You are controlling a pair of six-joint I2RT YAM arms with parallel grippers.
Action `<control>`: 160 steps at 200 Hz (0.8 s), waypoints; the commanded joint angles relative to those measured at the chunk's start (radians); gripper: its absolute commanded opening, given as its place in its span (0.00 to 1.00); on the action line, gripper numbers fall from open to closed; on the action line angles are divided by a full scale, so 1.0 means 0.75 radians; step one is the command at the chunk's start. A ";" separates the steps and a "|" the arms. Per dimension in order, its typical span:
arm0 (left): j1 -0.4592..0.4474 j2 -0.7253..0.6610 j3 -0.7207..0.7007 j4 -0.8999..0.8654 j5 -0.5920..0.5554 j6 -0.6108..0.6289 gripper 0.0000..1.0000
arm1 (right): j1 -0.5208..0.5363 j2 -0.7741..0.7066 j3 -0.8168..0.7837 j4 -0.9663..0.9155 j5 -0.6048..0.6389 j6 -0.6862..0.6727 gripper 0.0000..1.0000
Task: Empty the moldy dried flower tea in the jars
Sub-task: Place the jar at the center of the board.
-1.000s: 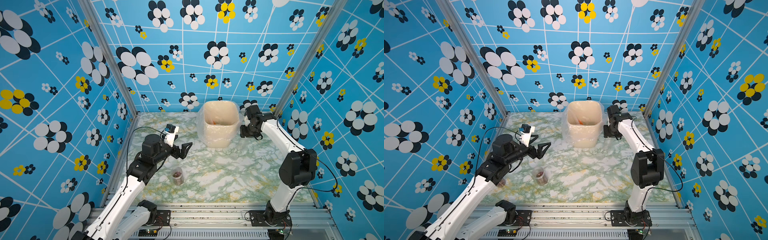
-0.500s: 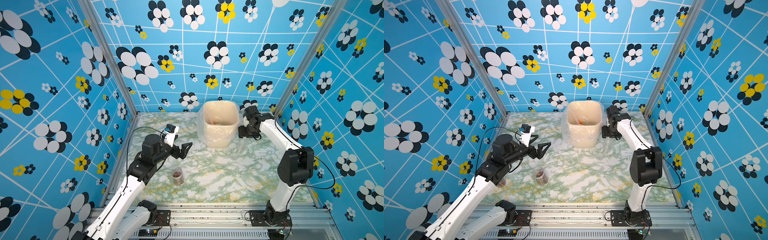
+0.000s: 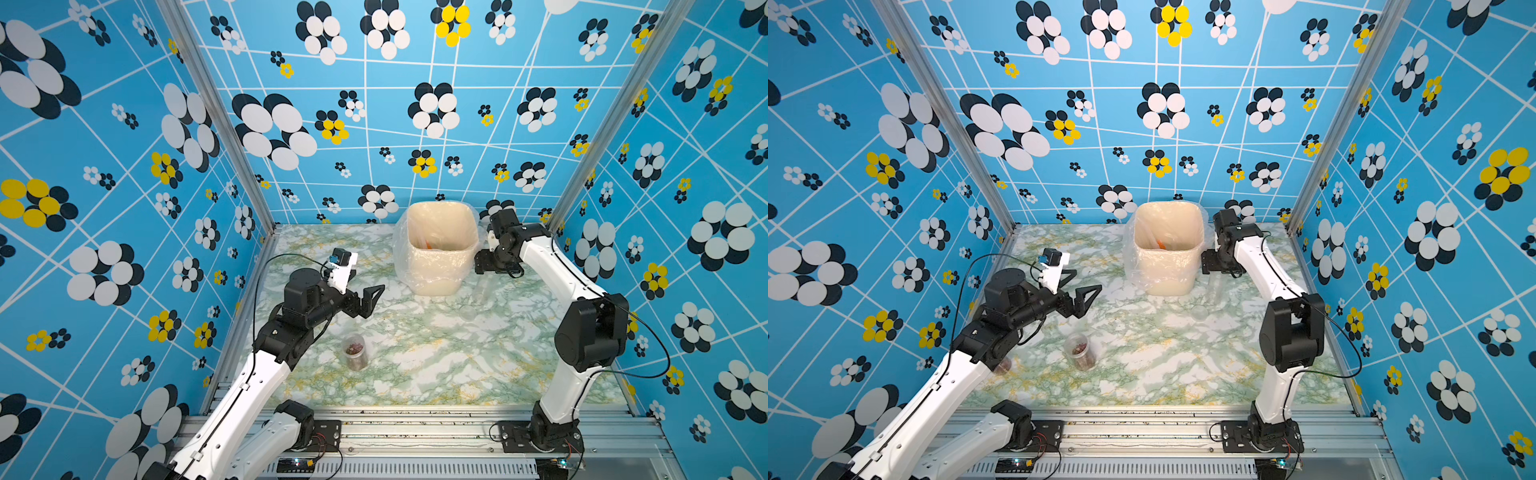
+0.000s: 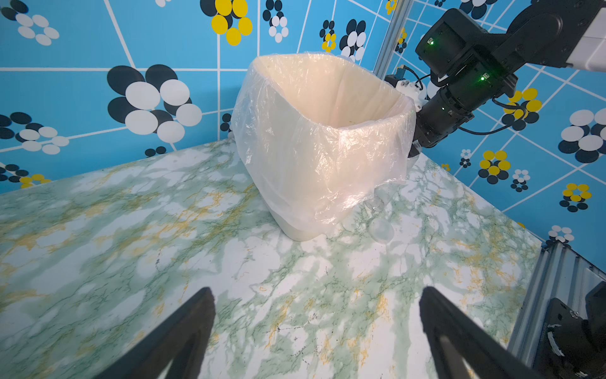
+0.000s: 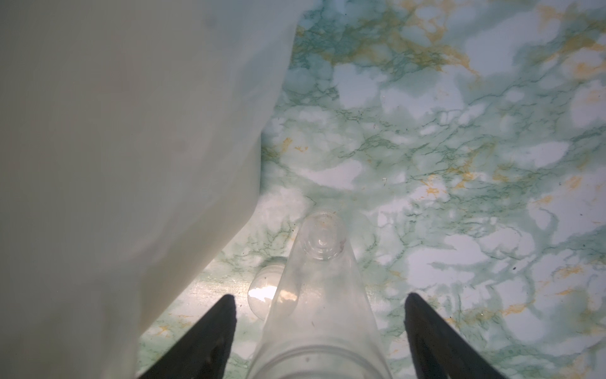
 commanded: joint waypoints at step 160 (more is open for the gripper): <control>-0.005 0.026 0.022 -0.092 -0.051 -0.115 0.99 | 0.016 -0.844 -0.410 0.267 -0.415 0.016 0.89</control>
